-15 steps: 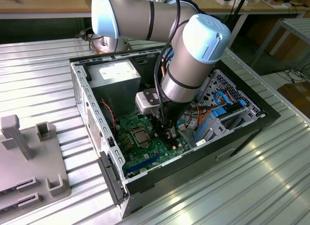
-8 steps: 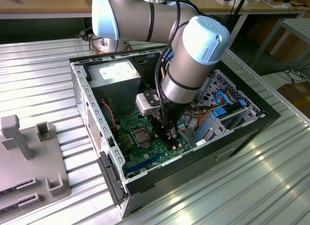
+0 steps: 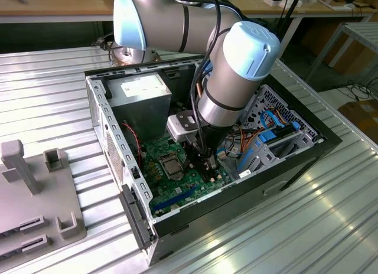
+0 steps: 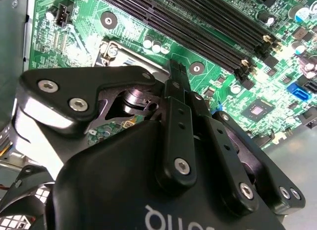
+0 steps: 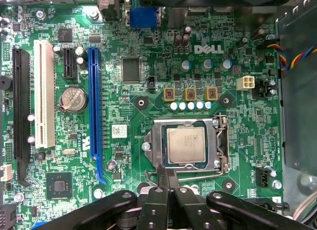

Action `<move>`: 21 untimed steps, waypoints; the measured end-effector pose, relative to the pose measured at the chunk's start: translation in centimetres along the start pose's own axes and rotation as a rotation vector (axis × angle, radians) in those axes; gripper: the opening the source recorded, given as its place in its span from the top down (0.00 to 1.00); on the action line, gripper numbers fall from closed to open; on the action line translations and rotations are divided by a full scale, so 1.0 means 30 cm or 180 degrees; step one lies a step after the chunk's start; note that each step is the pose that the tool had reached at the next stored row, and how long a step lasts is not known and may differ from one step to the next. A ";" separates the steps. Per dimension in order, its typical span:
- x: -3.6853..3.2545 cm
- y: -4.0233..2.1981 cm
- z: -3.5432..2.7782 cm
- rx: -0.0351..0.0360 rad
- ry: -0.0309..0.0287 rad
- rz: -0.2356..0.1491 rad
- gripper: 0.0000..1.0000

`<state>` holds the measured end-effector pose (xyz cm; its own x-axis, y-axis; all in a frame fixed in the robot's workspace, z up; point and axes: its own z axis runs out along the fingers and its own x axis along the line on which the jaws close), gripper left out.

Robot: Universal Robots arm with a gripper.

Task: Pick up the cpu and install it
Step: 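Install the first cpu locking lever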

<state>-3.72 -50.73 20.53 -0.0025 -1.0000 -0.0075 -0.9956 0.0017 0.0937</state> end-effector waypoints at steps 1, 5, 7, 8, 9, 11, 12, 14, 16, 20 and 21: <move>0.000 -0.001 0.001 0.0000 0.0002 -0.0007 0.89; 0.000 -0.009 0.003 0.0000 0.0014 -0.0056 0.89; 0.000 -0.011 0.003 -0.0001 0.0021 -0.0076 0.89; 0.000 -0.013 0.003 -0.0001 0.0026 -0.0089 0.89; 0.000 -0.014 0.004 -0.0001 0.0030 -0.0100 0.89; 0.000 -0.015 0.005 -0.0001 0.0038 -0.0122 0.89; 0.000 -0.015 0.006 -0.0001 0.0042 -0.0131 0.89; 0.000 -0.016 0.008 -0.0001 0.0055 -0.0150 0.89; 0.000 -0.017 0.009 -0.0001 0.0072 -0.0170 0.89; -0.001 -0.016 0.009 -0.0002 0.0077 -0.0175 0.89; -0.002 -0.016 0.009 -0.0002 0.0077 -0.0176 0.89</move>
<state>-3.25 -50.67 20.21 0.0548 -0.9984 0.0115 -0.9941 -0.0535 0.0943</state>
